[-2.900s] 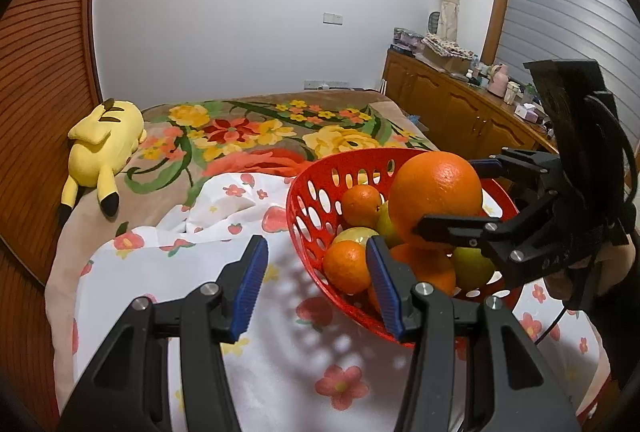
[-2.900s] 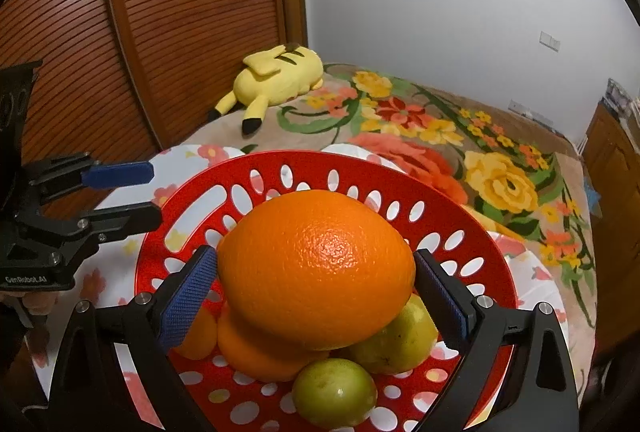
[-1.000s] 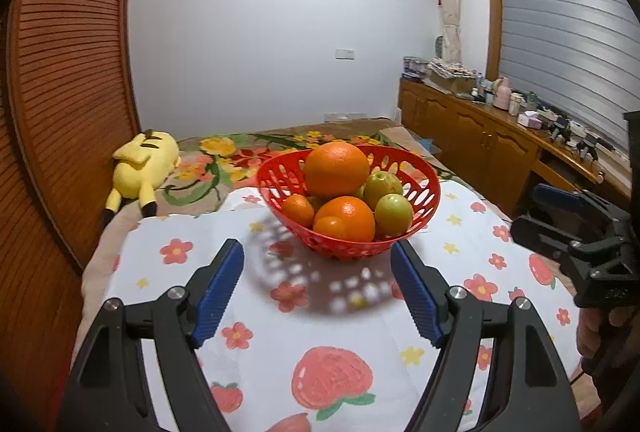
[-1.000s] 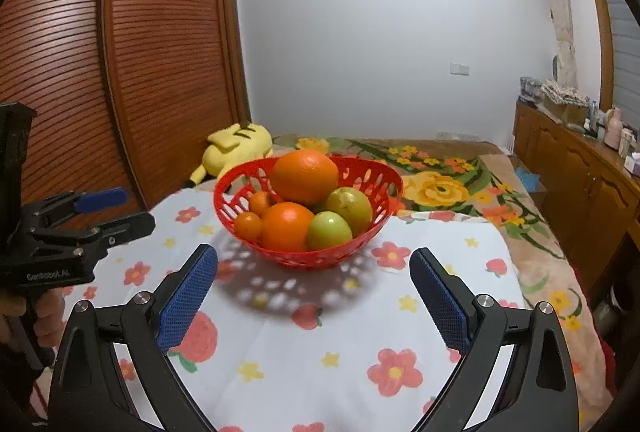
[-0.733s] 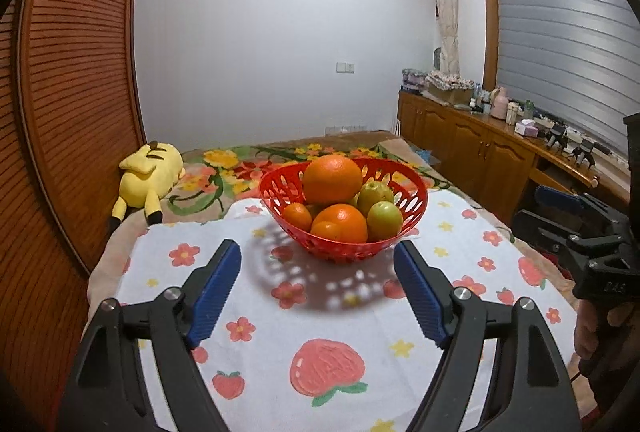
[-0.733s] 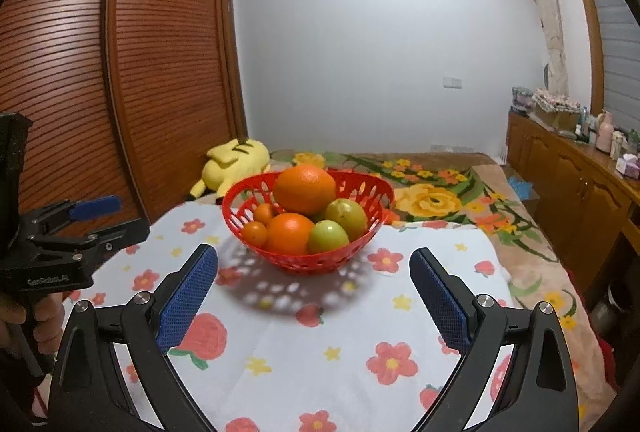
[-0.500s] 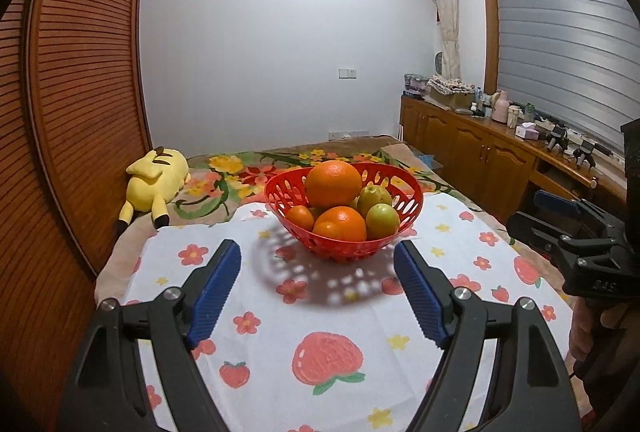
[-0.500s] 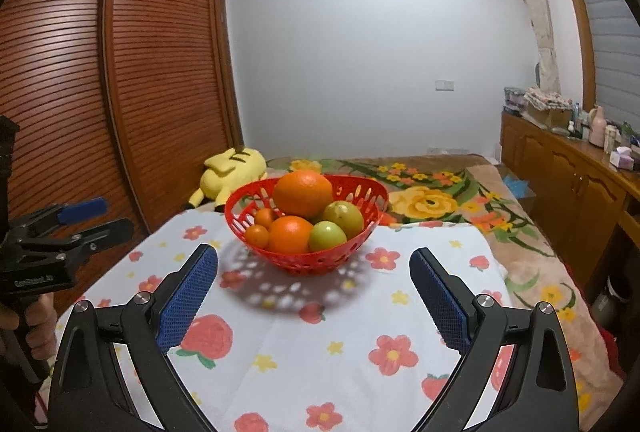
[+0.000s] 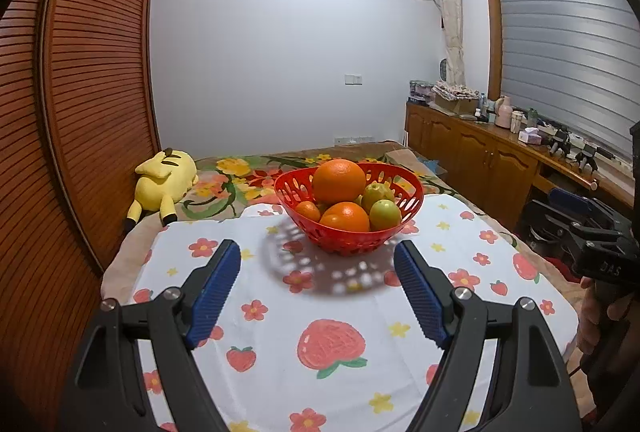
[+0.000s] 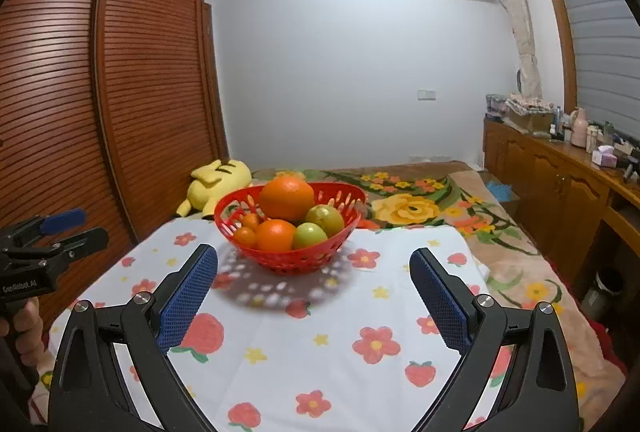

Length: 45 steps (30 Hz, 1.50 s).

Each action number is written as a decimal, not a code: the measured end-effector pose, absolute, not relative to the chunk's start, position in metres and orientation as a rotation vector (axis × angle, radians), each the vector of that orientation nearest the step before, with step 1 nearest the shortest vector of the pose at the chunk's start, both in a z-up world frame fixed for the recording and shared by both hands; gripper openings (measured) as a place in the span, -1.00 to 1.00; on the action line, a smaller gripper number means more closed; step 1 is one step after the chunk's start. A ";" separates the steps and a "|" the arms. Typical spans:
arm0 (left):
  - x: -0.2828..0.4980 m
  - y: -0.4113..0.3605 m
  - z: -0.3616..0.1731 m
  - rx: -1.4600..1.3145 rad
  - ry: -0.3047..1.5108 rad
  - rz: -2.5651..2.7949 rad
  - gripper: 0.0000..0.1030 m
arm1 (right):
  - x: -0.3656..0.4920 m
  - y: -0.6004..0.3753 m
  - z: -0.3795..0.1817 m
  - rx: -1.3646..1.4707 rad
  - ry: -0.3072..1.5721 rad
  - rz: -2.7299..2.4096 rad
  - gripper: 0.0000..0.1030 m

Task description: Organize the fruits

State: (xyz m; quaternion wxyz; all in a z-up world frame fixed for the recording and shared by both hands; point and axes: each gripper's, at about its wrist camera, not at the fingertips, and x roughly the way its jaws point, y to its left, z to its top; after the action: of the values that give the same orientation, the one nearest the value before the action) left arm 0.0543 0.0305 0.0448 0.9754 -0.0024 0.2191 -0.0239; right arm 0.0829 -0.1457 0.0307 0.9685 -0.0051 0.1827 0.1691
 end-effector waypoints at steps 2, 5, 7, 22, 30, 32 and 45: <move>0.053 0.031 0.045 -0.008 0.440 -0.048 0.55 | 0.081 -0.146 0.031 -0.013 0.366 0.336 0.92; 0.052 0.031 0.045 -0.010 0.436 -0.047 0.55 | 0.080 -0.145 0.031 -0.013 0.365 0.333 0.92; 0.051 0.031 0.045 -0.010 0.434 -0.044 0.55 | 0.080 -0.145 0.030 -0.013 0.365 0.333 0.92; 0.052 0.033 0.046 -0.016 0.437 -0.038 0.56 | 0.078 -0.147 0.030 -0.016 0.364 0.324 0.92; 0.052 0.035 0.044 -0.024 0.440 -0.031 0.56 | 0.075 -0.146 0.029 -0.023 0.366 0.322 0.92; 0.051 0.035 0.044 -0.024 0.440 -0.030 0.56 | 0.076 -0.145 0.029 -0.024 0.367 0.321 0.92; 0.049 0.033 0.045 -0.022 0.428 -0.032 0.56 | 0.076 -0.145 0.029 -0.025 0.366 0.322 0.92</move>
State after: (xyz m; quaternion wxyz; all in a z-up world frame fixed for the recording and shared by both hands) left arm 0.0487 0.0330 0.0448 0.9770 -0.0108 0.2121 -0.0160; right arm 0.0760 -0.1455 0.0293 0.9703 -0.0121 0.1813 0.1596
